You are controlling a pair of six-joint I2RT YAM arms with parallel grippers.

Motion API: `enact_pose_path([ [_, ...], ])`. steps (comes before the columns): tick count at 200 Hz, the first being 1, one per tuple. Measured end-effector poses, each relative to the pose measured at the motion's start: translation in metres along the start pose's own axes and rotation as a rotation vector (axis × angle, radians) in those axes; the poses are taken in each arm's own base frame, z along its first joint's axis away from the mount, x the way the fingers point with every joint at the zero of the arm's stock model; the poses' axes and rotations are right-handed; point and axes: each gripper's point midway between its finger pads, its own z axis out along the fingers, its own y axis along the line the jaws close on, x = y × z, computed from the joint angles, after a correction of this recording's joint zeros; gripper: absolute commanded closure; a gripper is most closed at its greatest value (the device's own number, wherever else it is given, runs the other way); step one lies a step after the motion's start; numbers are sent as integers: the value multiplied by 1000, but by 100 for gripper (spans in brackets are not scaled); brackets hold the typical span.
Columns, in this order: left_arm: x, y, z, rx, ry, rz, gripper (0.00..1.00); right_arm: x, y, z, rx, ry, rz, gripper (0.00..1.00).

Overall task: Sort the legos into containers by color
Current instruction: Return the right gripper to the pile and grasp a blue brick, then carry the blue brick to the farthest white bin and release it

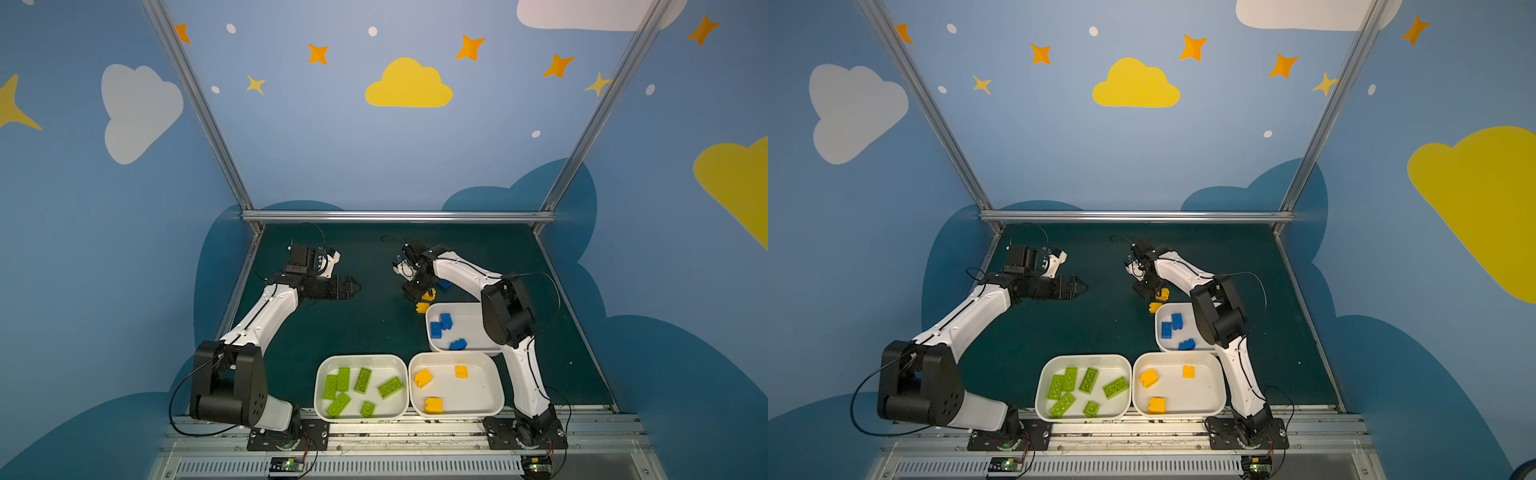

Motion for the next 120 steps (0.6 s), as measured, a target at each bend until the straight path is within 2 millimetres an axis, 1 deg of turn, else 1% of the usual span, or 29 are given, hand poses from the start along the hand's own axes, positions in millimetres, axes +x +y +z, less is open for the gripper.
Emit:
enact_pose_path([
  [27, 0, -1, 0, 3, 1, 1, 1, -2, 2, 0, -1, -3, -4, 47],
  [41, 0, -1, 0, 6, 1, 2, 1, -5, 2, 1, 0, -6, -2, 48],
  [74, 0, -1, 0, 7, 1, 2, 1, -5, 2, 11, 1, 7, 1, 60],
  [87, 0, -1, 0, 9, 2, 2, 1, -4, 2, 14, 4, 14, 1, 69],
  [97, 0, -2, 0, 10, 2, 2, 1, -5, 2, 13, 6, 13, 3, 74],
  [107, 0, -2, 0, 12, 2, 2, 1, -6, 2, 12, 9, 13, 5, 77],
  [120, 0, -2, 0, 13, 3, 2, 1, -6, 3, 12, 10, 12, 3, 77],
])
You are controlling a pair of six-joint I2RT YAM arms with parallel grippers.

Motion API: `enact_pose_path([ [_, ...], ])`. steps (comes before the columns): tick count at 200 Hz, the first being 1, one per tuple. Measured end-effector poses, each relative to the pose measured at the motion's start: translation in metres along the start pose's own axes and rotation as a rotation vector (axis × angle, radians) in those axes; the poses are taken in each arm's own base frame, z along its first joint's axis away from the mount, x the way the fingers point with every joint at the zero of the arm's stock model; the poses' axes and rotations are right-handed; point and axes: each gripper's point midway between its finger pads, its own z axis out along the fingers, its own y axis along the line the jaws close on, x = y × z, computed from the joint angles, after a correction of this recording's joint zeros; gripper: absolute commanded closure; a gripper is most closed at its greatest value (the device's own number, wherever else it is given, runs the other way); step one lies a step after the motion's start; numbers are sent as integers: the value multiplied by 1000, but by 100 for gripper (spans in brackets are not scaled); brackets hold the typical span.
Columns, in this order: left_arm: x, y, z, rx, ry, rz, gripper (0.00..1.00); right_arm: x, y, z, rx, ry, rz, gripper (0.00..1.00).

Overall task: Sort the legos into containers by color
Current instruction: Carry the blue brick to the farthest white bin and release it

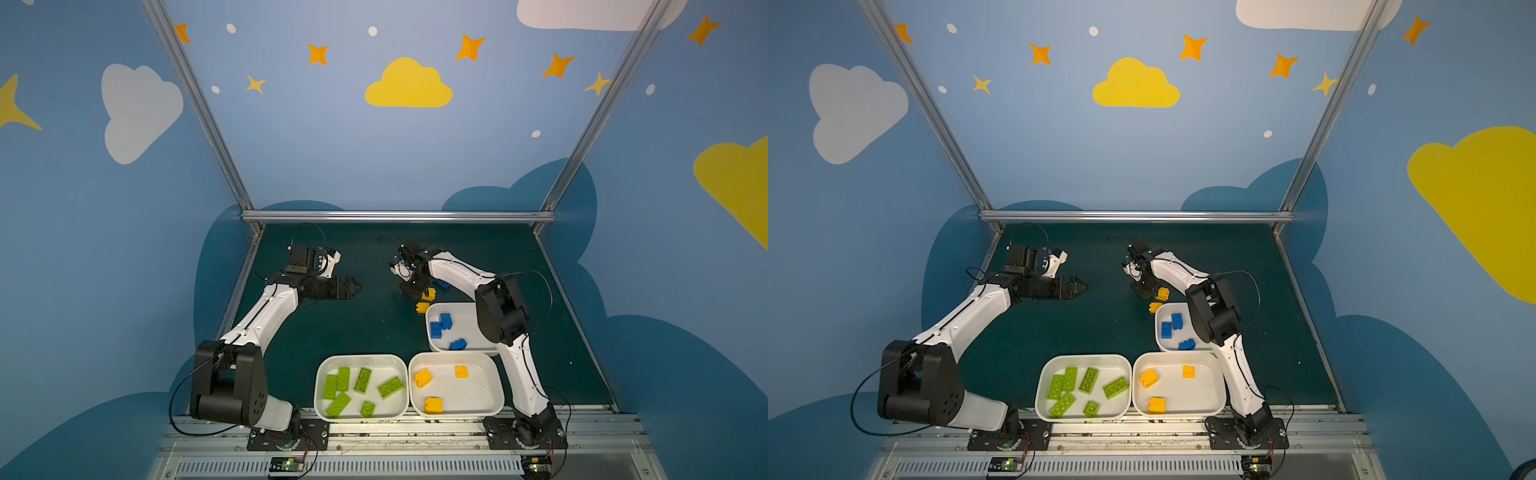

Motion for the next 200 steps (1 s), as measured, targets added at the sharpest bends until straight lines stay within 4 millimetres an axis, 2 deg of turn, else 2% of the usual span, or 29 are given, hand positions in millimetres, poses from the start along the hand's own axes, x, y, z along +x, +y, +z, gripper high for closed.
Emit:
enact_pose_path([
  [22, 0, 0, 0, 1, 0, 0, 1, 2, 1, -5, -1, 0, 0, 77],
  [36, 0, 0, 0, 3, 0, 0, 0, 8, 3, -17, -5, -5, 1, 77],
  [57, 0, -1, 0, 8, 1, -2, 1, 18, 6, -50, -6, -38, 16, 77],
  [83, 1, -5, 1, 33, 7, -11, 1, 32, 6, -102, -1, -105, 52, 76],
  [105, -1, -11, 1, 63, 3, -21, 1, 58, -1, -137, 9, -128, 117, 76],
  [120, -3, -16, 1, 88, -5, -27, 0, 81, -10, -149, 16, -114, 175, 76],
  [141, -7, -25, 2, 124, -16, -28, 1, 117, -19, -153, 24, -71, 258, 76],
  [165, -7, -39, 5, 167, -14, -19, 0, 155, -25, -143, 12, -5, 350, 76],
  [183, -9, -46, 8, 186, -8, -12, 1, 172, -26, -130, -15, 29, 407, 75],
  [200, -10, -51, 11, 199, -5, -11, 1, 180, -25, -118, -41, 45, 450, 74],
])
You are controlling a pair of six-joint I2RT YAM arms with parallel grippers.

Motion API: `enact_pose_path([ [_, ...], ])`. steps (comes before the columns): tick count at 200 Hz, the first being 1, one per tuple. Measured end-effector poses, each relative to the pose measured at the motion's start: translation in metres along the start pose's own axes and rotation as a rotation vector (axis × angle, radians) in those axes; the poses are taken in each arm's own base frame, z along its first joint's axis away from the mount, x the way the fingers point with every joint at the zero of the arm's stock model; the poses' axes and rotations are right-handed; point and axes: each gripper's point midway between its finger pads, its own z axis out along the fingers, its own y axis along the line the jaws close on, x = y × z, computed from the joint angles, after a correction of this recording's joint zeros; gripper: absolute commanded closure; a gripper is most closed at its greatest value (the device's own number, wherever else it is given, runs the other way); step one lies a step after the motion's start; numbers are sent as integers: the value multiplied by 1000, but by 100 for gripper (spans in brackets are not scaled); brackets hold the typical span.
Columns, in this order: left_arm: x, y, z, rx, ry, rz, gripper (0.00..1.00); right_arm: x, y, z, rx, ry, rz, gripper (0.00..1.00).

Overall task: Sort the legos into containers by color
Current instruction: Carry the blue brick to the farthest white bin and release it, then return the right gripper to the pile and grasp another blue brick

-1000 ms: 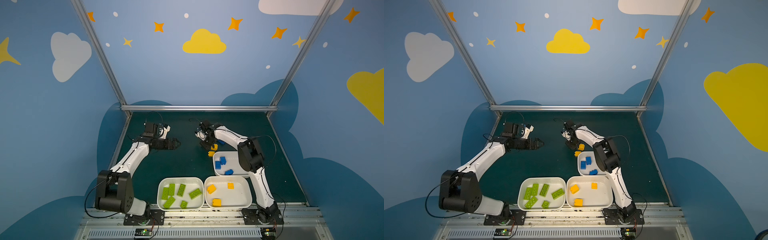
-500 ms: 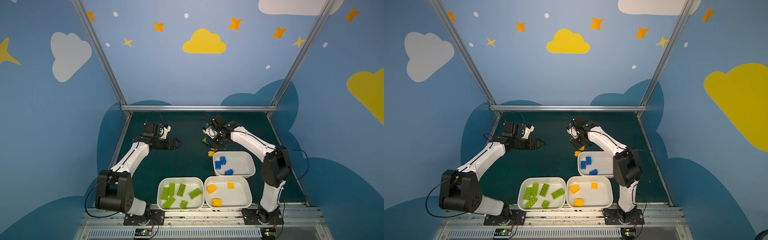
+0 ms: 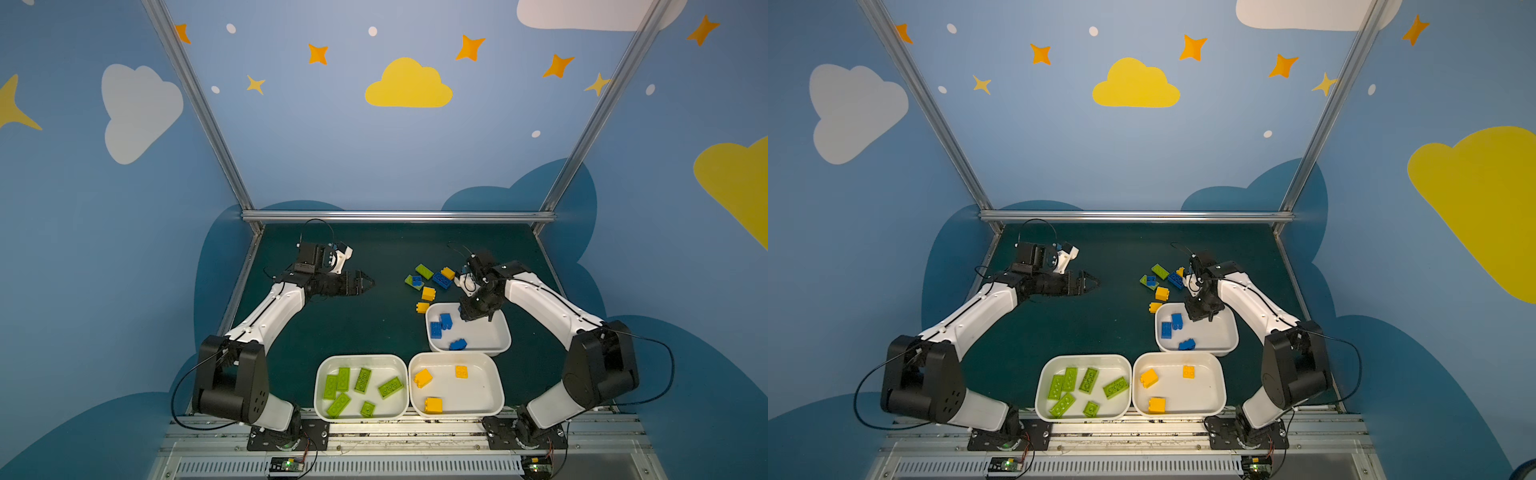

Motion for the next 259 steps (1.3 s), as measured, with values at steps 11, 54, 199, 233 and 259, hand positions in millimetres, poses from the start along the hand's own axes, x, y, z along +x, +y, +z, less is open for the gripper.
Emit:
enact_pose_path([
  [11, 0, -1, 1, 2, 2, -2, 0, -1, 0, 7, -16, 2, 22, 72],
  [54, -1, -1, 2, 4, 3, -5, 1, -8, 4, 34, -60, 25, 54, 52],
  [199, -3, 10, -4, -31, -2, -24, 0, -139, 58, 2, -90, -209, -49, 39],
  [233, -3, 12, -5, -36, -2, -23, 1, -160, 61, 36, -14, -184, 15, 40],
  [259, -3, 14, -5, -39, -2, -18, 0, -176, 61, 51, 46, -189, 66, 40],
])
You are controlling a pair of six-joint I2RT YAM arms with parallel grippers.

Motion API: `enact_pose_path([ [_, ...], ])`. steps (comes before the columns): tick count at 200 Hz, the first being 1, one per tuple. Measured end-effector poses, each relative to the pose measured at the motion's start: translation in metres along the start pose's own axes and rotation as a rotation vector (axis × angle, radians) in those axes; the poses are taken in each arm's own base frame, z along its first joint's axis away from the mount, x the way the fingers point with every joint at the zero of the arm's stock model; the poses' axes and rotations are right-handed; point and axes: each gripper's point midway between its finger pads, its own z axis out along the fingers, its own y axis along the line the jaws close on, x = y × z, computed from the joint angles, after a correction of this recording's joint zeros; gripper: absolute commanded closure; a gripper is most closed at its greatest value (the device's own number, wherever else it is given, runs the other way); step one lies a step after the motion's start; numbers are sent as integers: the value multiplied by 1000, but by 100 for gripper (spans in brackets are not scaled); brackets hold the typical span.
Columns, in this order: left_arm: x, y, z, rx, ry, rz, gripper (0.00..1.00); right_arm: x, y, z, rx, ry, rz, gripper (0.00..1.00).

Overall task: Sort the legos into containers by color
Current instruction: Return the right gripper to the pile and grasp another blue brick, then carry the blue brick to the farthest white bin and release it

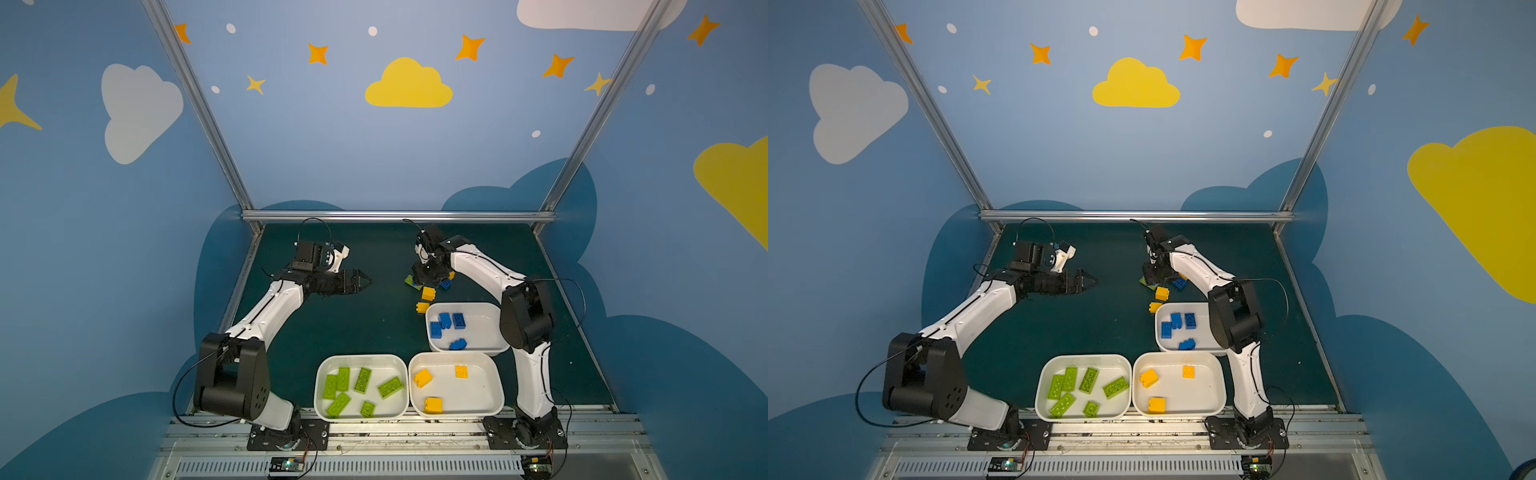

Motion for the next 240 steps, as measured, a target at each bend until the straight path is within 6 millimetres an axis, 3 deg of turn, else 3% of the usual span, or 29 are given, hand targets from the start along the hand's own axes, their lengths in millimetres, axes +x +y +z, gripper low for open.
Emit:
enact_pose_path([
  [66, 5, 7, 0, -9, 8, -12, 0, -12, 2, 27, 70, 5, 41, 51],
  [111, 14, 13, 2, -16, 24, -27, 1, -3, -4, 42, 119, 43, 42, 54],
  [139, 17, 14, 2, -18, 28, -32, 0, -1, -5, 48, 133, 56, 39, 63],
  [165, 17, 13, 1, -18, 24, -24, 1, -1, -6, 47, 143, 52, 36, 75],
  [206, 18, 11, -2, -19, 19, -12, 1, -3, -7, 45, 149, 47, 27, 74],
  [225, 18, 12, -3, -21, 20, -13, 1, -4, -7, 35, 142, 32, 24, 74],
  [240, 18, 12, -3, -21, 21, -14, 1, -3, -9, 16, 134, 12, 22, 74],
])
